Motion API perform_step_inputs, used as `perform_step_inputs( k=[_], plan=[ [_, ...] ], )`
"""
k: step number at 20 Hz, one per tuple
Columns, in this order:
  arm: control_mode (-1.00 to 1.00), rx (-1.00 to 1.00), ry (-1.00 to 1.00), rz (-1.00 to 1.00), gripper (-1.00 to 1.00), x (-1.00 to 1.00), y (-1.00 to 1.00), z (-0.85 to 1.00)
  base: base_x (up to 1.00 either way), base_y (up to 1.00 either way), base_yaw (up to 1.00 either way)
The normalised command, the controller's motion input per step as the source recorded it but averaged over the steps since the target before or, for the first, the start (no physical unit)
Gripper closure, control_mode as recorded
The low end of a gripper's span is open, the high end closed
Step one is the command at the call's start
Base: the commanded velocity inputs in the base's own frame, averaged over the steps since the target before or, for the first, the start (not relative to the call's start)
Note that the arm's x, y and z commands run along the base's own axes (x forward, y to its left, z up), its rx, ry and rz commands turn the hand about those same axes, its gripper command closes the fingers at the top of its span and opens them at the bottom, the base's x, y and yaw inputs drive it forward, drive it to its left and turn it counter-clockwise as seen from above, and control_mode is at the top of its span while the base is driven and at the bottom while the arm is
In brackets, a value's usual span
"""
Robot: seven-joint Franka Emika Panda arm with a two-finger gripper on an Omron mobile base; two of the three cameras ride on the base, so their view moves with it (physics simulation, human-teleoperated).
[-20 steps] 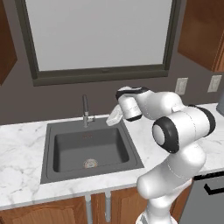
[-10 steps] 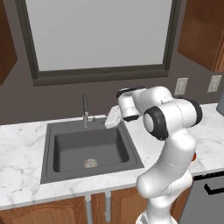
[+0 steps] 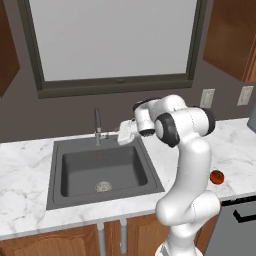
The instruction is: Turn on the sink faucet. Then move the tomato from the counter to the sink. Turn off the sink. Move the vegetable from the sink to the pot next to the stove. Finally move the pot to the rear right burner.
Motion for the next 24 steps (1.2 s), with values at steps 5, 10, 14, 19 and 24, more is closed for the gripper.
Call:
perform_step_inputs(
  k=[5, 10, 14, 19, 24],
  plan=[
    [-1.00, 0.04, 0.00, 0.06, -1.00, 0.39, 0.17, -0.15, 0.00, 0.00, 0.00],
    [-1.00, 0.00, 0.00, 0.01, -1.00, 0.31, 0.14, -0.13, 0.00, 0.00, 0.00],
    [-1.00, -0.02, 0.00, -0.02, -1.00, 0.25, 0.22, -0.20, 0.00, 0.00, 0.00],
    [-1.00, -0.02, 0.00, -0.04, -1.00, 0.15, 0.30, -0.18, 0.00, 0.00, 0.00],
    [-1.00, 0.00, 0.00, -0.01, -1.00, 0.09, 0.31, -0.03, 0.00, 0.00, 0.00]
  ],
)
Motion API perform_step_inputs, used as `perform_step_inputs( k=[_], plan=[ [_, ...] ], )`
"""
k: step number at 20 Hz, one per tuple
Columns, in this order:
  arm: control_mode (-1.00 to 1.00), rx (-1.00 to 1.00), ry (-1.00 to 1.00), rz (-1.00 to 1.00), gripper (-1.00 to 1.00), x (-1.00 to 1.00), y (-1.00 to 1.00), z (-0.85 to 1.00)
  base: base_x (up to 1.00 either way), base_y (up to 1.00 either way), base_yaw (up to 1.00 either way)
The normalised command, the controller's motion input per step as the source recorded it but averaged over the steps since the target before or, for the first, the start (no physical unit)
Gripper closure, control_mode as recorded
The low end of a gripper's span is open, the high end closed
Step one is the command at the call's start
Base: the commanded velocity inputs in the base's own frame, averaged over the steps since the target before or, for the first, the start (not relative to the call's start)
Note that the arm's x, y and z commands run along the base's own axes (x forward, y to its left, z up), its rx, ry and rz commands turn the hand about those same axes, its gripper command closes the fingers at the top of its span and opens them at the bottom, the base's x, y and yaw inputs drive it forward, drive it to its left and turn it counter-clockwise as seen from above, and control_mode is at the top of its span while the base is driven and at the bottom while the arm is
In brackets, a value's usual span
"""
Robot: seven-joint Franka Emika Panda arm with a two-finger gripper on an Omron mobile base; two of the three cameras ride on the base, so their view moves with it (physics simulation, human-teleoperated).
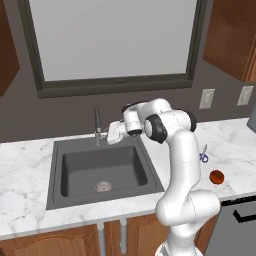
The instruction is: Turn on the sink faucet. Then move the tomato from the counter to the sink. Turn off the sink. Move the vegetable from the sink to the pot next to the stove. Finally move the pot to the rear right burner.
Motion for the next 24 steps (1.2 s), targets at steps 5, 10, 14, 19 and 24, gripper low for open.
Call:
perform_step_inputs(
  k=[5, 10, 14, 19, 24],
  plan=[
    [-1.00, 0.00, 0.00, -0.01, -1.00, 0.11, 0.25, 0.00, 0.00, 0.00, 0.00],
    [-1.00, 0.00, 0.00, 0.00, 1.00, 0.02, 0.14, -0.02, 0.00, 0.00, 0.00],
    [-1.00, 0.00, 0.00, -0.03, 1.00, 0.03, 0.19, 0.00, 0.00, 0.00, 0.00],
    [-1.00, 0.01, 0.00, -0.07, 1.00, 0.00, 0.00, 0.01, 0.00, 0.00, 0.00],
    [-1.00, 0.00, 0.00, -0.22, 1.00, 0.00, 0.00, 0.07, 0.00, 0.00, 0.00]
  ],
)
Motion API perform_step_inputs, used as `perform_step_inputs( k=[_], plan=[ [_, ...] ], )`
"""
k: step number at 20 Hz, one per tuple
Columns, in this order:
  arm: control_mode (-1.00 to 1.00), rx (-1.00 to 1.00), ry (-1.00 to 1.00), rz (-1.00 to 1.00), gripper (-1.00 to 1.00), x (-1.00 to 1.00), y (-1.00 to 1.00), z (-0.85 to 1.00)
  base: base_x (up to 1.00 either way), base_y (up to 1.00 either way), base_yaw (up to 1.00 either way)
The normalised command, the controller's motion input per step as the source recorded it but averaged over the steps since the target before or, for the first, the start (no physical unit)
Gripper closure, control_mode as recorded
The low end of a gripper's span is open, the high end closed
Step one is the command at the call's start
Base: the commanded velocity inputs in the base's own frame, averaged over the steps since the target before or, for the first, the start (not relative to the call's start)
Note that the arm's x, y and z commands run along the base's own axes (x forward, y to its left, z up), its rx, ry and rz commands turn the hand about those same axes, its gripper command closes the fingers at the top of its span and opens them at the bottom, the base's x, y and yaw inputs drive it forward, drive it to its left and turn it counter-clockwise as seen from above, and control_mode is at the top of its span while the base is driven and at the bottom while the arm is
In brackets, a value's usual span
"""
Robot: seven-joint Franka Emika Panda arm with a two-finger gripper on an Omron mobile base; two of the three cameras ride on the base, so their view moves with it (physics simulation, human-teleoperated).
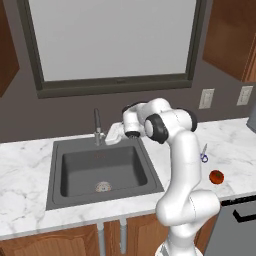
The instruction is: Turn on the sink faucet. Then move the tomato from the counter to the sink. Turn off the sink. Move the vegetable from the sink to the pot next to the stove. Finally move the pot to the rear right burner.
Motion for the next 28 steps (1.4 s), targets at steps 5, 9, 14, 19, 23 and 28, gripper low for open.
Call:
perform_step_inputs(
  k=[5, 9, 14, 19, 23, 28],
  plan=[
    [-1.00, 0.00, 0.00, -0.23, 1.00, 0.00, -0.13, 0.11, 0.00, 0.00, 0.00],
    [-1.00, 0.00, 0.00, -0.12, 1.00, 0.02, -0.20, 0.19, 0.00, 0.00, 0.00],
    [-1.00, 0.04, -0.01, -0.03, 1.00, 0.05, -0.33, 0.06, 0.00, 0.00, 0.00],
    [-1.00, 0.05, 0.00, -0.05, 1.00, 0.13, -0.39, 0.10, 0.00, 0.00, 0.00],
    [-1.00, 0.06, 0.00, -0.05, 1.00, 0.21, -0.43, 0.05, 0.00, 0.00, 0.00],
    [-1.00, 0.06, 0.00, -0.10, 1.00, 0.24, -0.39, 0.03, 0.00, 0.00, 0.00]
  ],
)
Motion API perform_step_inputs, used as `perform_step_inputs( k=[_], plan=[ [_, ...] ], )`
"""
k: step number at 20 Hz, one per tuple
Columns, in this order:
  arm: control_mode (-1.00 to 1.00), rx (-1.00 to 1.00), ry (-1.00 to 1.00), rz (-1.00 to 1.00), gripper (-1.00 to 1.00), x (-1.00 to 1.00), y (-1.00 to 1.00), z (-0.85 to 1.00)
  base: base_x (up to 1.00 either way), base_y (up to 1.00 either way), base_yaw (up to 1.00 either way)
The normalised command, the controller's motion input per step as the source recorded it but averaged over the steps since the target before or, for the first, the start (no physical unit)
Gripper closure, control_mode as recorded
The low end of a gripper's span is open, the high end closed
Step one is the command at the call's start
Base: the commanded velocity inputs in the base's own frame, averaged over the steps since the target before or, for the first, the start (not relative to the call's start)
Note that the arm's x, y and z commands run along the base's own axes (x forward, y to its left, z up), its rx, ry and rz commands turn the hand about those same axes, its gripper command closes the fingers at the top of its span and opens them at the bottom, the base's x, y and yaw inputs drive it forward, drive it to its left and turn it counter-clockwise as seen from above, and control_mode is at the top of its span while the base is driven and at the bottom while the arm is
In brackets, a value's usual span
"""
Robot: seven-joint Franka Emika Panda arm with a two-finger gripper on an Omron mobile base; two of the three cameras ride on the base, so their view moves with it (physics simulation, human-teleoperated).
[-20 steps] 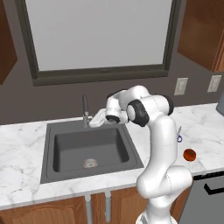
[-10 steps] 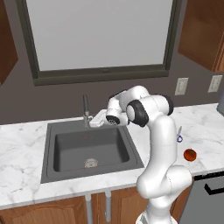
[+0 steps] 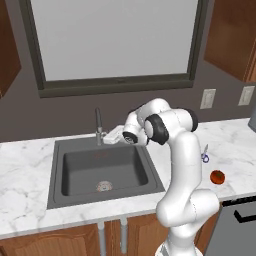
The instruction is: Turn on the sink faucet. Then move the tomato from the counter to the sink. Turn off the sink. Move the vegetable from the sink to the pot next to the stove. Finally move the pot to the rear right burner.
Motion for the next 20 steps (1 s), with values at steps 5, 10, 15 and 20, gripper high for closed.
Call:
perform_step_inputs(
  k=[5, 10, 15, 20],
  plan=[
    [-1.00, 0.05, 0.00, -0.19, 1.00, 0.23, -0.21, 0.03, 0.00, 0.00, 0.00],
    [-1.00, 0.03, 0.03, -0.24, 1.00, 0.21, -0.23, 0.00, 0.00, 0.00, 0.00],
    [-1.00, 0.01, 0.09, -0.19, 1.00, 0.18, -0.17, 0.00, 0.00, 0.00, 0.00],
    [-1.00, 0.00, 0.08, -0.01, 1.00, 0.21, -0.13, -0.12, 0.00, 0.00, 0.00]
  ],
)
